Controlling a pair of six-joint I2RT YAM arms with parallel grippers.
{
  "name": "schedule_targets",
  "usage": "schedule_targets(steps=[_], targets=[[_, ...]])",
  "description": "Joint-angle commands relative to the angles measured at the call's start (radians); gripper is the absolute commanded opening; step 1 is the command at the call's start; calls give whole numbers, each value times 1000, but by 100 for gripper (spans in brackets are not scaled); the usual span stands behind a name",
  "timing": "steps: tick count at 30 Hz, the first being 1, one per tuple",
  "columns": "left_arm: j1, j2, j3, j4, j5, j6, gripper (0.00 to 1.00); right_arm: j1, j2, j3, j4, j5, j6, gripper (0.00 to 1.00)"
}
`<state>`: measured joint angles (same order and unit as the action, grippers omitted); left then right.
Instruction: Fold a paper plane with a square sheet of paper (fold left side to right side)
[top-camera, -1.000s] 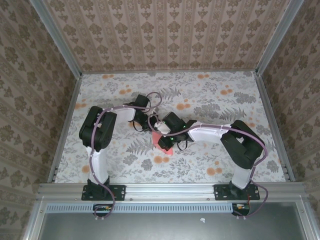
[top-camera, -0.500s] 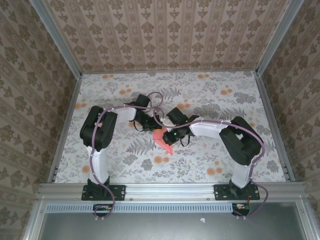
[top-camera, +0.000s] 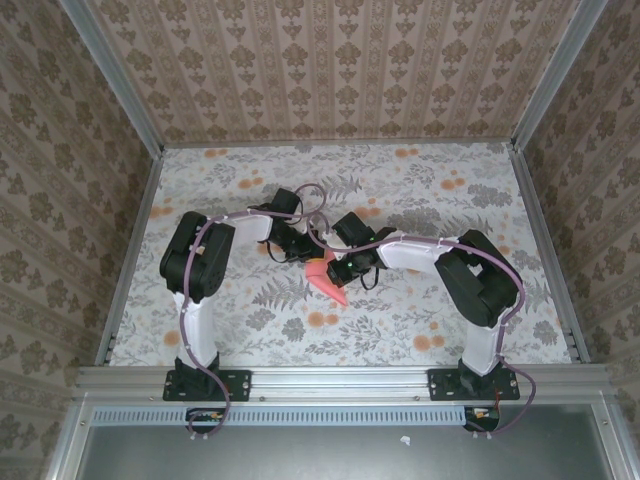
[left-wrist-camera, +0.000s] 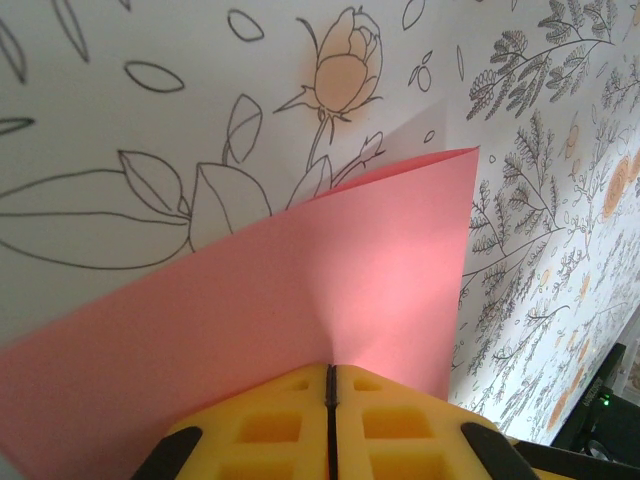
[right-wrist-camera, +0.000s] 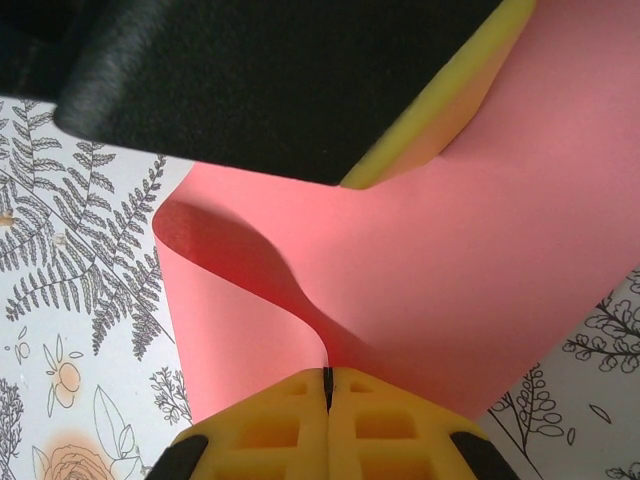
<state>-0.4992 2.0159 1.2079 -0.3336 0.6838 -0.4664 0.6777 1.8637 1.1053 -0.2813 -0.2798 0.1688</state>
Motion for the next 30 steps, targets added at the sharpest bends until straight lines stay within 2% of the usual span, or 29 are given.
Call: schedule_targets(steps=[1, 15, 30], targets=[[-12, 30, 12, -40, -30, 23, 9, -6, -5, 4, -18, 14, 8, 0], [-12, 29, 7, -36, -34, 16, 8, -4, -41, -42, -4, 19, 17, 0], [-12, 26, 1, -25, -33, 11, 8, -6, -31, -10, -5, 57, 29, 0]])
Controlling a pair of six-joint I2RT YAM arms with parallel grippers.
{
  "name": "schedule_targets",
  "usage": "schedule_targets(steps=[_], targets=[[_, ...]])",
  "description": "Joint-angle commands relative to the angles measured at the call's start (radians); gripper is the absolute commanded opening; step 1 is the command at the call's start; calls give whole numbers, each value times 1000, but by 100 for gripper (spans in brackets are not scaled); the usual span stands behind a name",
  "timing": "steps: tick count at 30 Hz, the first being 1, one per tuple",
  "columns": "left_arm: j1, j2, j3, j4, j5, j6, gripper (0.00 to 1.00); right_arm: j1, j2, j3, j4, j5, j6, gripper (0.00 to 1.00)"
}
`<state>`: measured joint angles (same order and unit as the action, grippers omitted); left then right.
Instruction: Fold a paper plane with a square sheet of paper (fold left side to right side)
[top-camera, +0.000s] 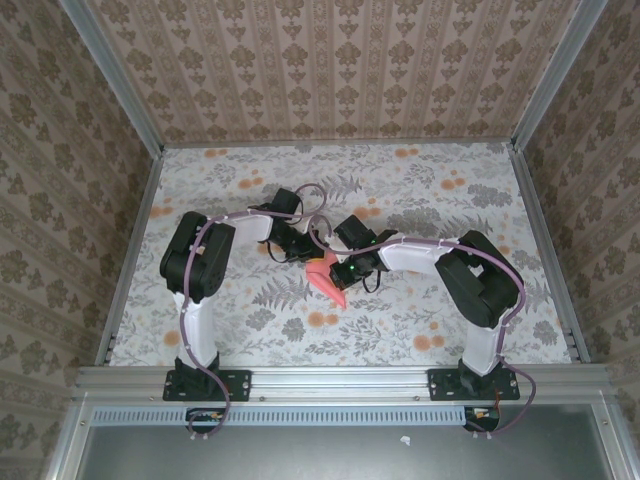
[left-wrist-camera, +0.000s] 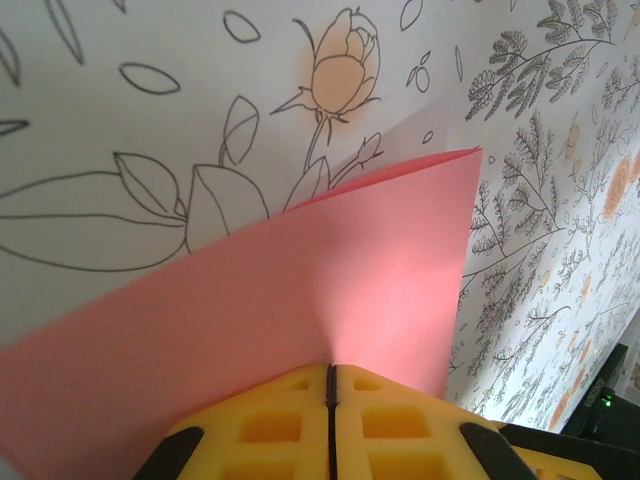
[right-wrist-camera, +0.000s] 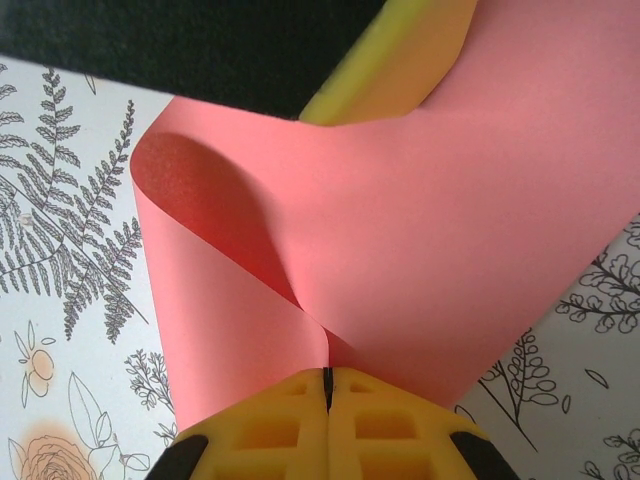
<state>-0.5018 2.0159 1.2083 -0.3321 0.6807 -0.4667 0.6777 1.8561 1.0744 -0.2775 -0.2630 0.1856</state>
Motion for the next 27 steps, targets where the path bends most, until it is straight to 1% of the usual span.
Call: schedule_targets(steps=[1, 6, 13, 23, 27], targets=[[-10, 26, 1, -27, -30, 12, 8, -7, -25, 19, -7, 42, 14, 0], [-11, 26, -3, -24, -30, 12, 8, -9, -36, 12, -1, 54, 21, 0], [-11, 23, -5, -21, -31, 11, 8, -12, -36, 16, -4, 39, 21, 0], [-11, 15, -6, -21, -30, 8, 8, -12, -9, 6, -22, 37, 8, 0], [-11, -4, -3, -24, -31, 14, 11, -9, 6, 15, -51, 49, -12, 0]])
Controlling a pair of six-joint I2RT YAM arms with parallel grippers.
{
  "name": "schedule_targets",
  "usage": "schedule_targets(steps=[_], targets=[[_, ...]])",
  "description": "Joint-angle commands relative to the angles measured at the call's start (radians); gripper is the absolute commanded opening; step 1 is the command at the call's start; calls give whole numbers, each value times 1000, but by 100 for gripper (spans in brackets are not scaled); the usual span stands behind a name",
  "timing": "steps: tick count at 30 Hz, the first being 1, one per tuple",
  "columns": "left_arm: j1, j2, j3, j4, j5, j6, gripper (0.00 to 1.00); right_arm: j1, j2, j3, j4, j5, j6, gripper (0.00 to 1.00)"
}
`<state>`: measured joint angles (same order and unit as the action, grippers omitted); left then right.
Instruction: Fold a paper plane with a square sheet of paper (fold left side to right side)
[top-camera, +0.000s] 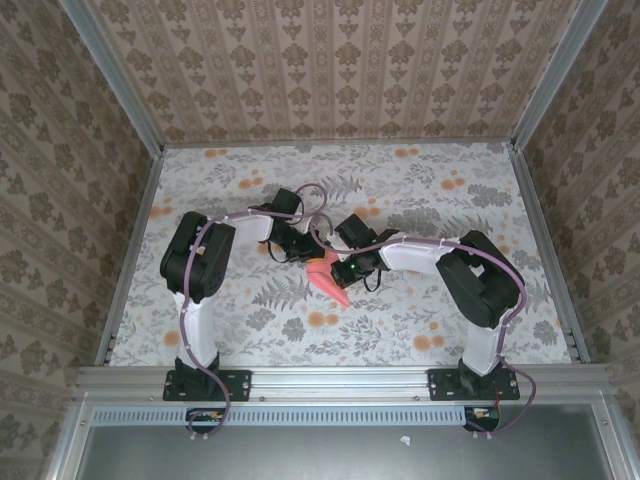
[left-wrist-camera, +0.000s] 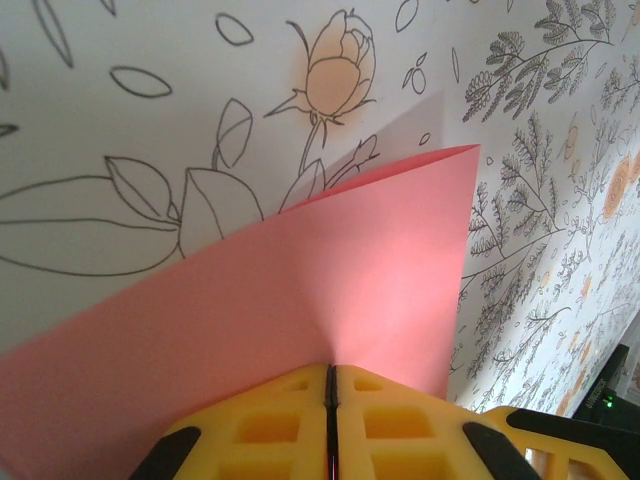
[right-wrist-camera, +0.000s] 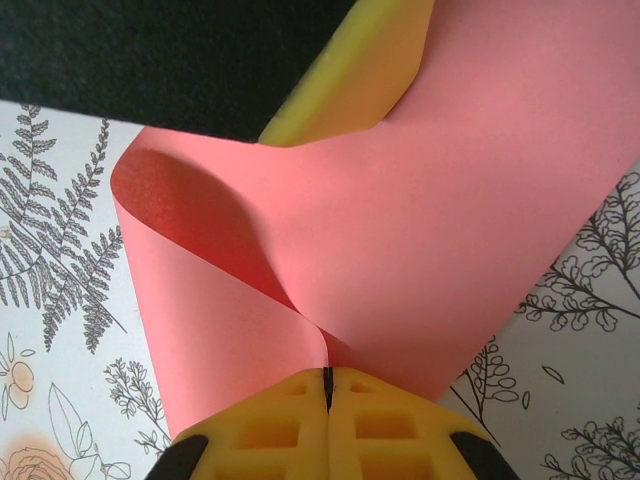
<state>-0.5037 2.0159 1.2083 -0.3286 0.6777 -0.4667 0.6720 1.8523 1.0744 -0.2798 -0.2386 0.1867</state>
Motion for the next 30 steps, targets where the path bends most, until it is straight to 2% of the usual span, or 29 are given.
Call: schedule_targets(steps=[1, 8, 10, 11, 15, 20, 24, 30], targets=[[-7, -15, -1, -34, -27, 18, 12, -2, 13, 15, -56, 27, -20, 0], [35, -110, 22, -80, -22, 43, 23, 13, 25, 11, -106, 30, -57, 0], [41, -138, 22, -91, -22, 50, 23, 14, 27, 6, -110, 28, -61, 0], [74, -155, 16, -97, -27, 52, 23, 15, 26, 3, -110, 28, -61, 0], [86, -224, -47, -97, -25, 45, 16, 15, 27, -1, -106, 19, -60, 0], [54, -272, -157, -34, 34, -18, 9, 20, 29, 5, -105, 16, -61, 0], [-17, -275, -221, 63, 71, -104, 8, 21, 30, 7, -107, 16, -61, 0], [-59, -242, -230, 82, 50, -138, 8, 24, 36, 12, -108, 15, -61, 0]])
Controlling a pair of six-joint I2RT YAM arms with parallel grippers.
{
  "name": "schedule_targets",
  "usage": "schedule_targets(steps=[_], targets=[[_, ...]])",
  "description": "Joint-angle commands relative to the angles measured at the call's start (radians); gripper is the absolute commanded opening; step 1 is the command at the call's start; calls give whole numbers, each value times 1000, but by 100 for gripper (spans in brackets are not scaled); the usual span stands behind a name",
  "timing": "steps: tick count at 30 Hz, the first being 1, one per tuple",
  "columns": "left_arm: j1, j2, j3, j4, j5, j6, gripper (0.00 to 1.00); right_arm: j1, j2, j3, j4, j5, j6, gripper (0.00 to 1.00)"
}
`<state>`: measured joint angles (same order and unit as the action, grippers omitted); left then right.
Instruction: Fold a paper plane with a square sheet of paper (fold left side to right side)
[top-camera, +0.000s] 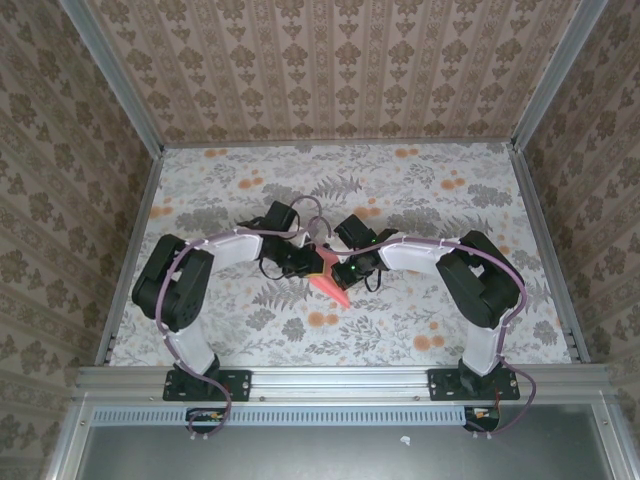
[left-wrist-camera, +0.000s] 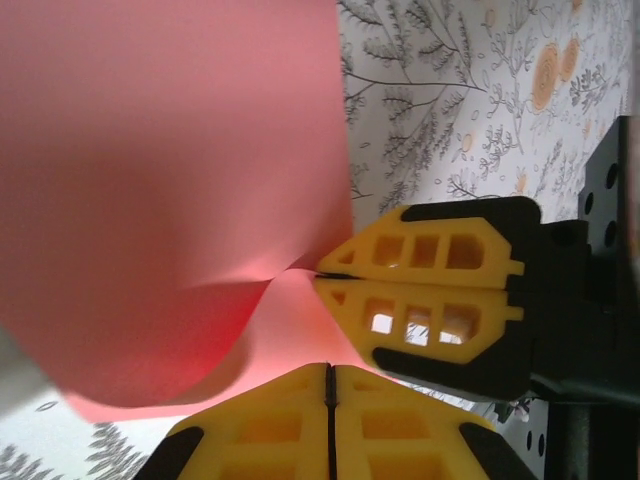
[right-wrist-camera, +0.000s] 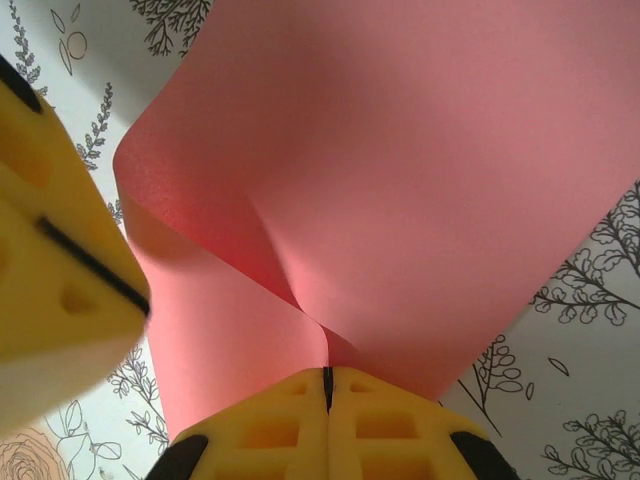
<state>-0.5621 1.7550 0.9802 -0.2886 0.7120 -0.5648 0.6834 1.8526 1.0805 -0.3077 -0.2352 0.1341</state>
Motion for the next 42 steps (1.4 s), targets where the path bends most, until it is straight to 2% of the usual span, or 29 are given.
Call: schedule_targets(steps=[1, 8, 27, 29, 39, 40, 42], targets=[[-3, 25, -2, 44, 15, -42, 8, 13, 36, 6, -80, 11, -10, 0], [-25, 70, 14, 25, 2, -35, 8, 14, 39, 10, -81, 11, -8, 0], [-28, 69, -61, 14, -62, -23, 7, 16, 50, 26, -93, 14, -9, 0], [-28, 73, -67, 10, -98, -20, 7, 15, 49, 26, -92, 11, -6, 0], [-28, 72, -105, -15, -149, -10, 6, -2, 32, 49, -60, -44, 36, 0], [-28, 72, -111, -13, -153, -11, 6, -8, 21, 52, -50, -57, 53, 1], [-28, 73, -124, -4, -159, -13, 6, -28, -13, 58, -33, -78, 90, 11]])
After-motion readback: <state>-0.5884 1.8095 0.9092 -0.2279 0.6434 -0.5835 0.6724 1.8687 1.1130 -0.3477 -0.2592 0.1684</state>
